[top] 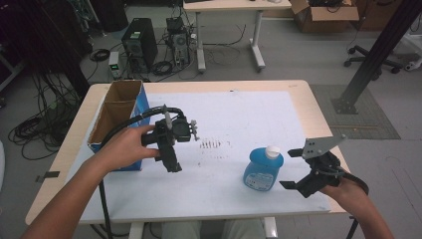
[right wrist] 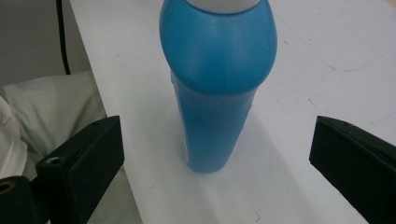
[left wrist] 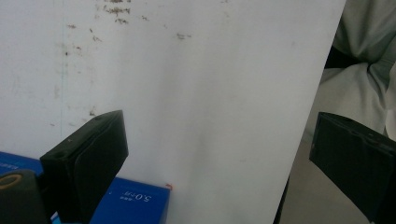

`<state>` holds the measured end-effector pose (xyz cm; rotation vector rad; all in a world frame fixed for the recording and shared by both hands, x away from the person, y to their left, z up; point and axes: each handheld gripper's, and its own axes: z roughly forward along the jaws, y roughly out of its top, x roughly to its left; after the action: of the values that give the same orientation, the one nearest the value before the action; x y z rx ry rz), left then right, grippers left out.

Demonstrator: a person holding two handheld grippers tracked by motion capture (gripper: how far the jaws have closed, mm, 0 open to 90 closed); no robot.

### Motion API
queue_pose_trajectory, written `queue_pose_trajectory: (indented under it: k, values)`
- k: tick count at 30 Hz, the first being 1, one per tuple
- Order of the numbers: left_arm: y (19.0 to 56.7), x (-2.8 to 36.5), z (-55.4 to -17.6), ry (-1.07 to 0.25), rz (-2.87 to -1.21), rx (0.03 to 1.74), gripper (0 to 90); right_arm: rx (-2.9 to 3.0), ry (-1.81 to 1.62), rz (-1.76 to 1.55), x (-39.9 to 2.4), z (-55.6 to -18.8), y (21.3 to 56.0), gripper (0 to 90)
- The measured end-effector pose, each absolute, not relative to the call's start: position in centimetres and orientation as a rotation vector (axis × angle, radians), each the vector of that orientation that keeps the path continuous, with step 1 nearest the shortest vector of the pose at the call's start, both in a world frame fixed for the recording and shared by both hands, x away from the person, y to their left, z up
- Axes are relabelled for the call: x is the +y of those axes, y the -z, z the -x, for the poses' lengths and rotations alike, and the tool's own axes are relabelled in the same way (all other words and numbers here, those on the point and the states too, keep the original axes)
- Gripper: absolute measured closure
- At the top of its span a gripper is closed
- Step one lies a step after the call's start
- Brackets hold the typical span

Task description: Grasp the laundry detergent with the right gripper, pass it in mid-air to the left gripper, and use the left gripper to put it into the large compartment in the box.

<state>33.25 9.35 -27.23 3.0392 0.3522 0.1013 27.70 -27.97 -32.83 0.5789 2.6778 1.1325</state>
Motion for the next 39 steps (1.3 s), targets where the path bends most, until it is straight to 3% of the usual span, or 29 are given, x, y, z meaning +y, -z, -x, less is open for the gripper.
queue_pose_trajectory:
  k: [39]
  values:
    - [27.4, 9.0, -33.4, -0.095, -3.036, 0.370, 4.8, 2.519, -1.378, -0.637, -29.0, -27.5, 37.1, 2.7]
